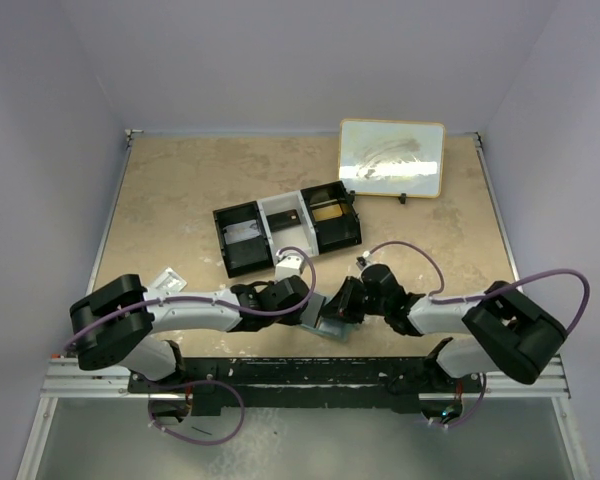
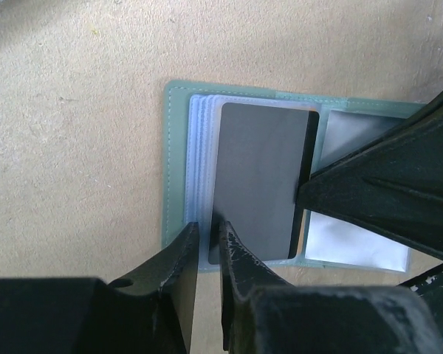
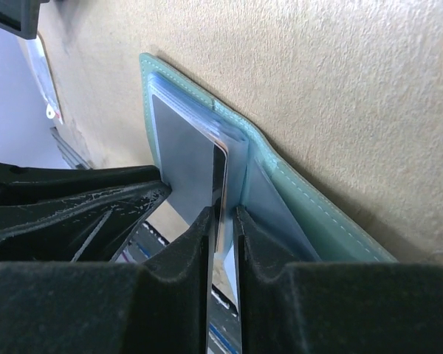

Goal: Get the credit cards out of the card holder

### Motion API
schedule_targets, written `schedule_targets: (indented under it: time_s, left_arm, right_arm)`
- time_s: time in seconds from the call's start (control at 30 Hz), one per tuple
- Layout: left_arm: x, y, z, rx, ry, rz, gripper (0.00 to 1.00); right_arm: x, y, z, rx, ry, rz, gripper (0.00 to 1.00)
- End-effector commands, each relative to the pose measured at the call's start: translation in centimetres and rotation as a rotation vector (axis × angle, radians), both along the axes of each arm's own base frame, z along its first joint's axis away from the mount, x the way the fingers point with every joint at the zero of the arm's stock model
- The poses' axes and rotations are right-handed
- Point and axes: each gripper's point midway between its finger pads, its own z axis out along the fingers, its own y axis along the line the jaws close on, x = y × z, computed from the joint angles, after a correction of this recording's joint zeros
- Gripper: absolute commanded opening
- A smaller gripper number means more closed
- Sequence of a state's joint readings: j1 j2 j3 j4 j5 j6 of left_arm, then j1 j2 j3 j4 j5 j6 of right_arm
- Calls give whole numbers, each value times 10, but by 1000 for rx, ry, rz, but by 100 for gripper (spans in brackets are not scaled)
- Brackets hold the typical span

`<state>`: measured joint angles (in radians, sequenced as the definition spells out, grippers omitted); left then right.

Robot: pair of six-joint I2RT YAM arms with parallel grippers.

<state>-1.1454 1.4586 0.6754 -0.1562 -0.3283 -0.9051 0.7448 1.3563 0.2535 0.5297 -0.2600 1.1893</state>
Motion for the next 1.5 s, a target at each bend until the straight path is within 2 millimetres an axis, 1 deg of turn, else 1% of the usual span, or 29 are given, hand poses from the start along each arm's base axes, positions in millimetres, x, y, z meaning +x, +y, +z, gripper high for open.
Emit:
schedule_targets:
  time_s: [0.0, 0.07, 0.17, 0.27, 0.3, 0.33, 0.43, 0.5, 0.67, 0.8, 0.9, 0.97, 1.03, 1.1, 1.17, 1.27, 1.33, 1.47]
  left_arm:
    - [-4, -14, 9, -82, 17, -24, 13]
    - [-6, -14, 7, -88, 27, -24, 12]
    - [-11, -19, 7, -117, 43, -40, 11]
    - [-15, -23, 5, -120, 56, -63, 10]
    - [-16, -24, 4, -114, 58, -71, 10]
    - [-17, -23, 3, -103, 59, -72, 9]
    - [-15, -17, -1, -73, 50, -44, 8]
    - [-12, -9, -6, -40, 47, -5, 7]
    - [-11, 9, -21, 27, 58, 71, 6]
    - [-14, 17, -30, 42, 70, 91, 5]
    - [-14, 21, -34, 56, 73, 98, 5]
    - [-14, 24, -36, 70, 72, 103, 5]
    - [-15, 27, -39, 79, 74, 105, 4]
    - [-16, 27, -41, 84, 76, 104, 4]
    - [-16, 28, -42, 86, 78, 103, 4]
    - [-16, 25, -42, 78, 79, 99, 4]
    - [-16, 23, -42, 73, 80, 95, 4]
    - [-16, 21, -39, 68, 78, 89, 4]
  right_arm:
    - [7, 5, -1, 14, -6, -2, 18]
    - [7, 7, 2, 38, -15, 2, 18]
    - [6, 12, 7, 64, -33, 35, 21]
    - [7, 9, -5, -19, -14, 60, 23]
    - [9, 8, -8, -49, -10, 64, 21]
    - [11, 7, -10, -74, -13, 66, 18]
    - [15, 3, -8, -93, -31, 55, 7]
    - [16, 2, -4, -90, -47, 44, 2]
    - [15, -6, -1, -83, -67, 53, 0]
    - [15, -18, -4, -89, -67, 57, 0]
    - [15, -28, -9, -121, -56, 69, 0]
    - [14, -35, -13, -137, -49, 67, 2]
    - [13, -42, -16, -149, -40, 55, 8]
    - [11, -49, -21, -176, -24, 40, 10]
    - [9, -55, -25, -204, -11, 25, 15]
    - [10, -54, -23, -194, -16, 23, 18]
    - [13, -53, -20, -195, -20, 18, 24]
    - [20, -47, -13, -176, -39, 17, 25]
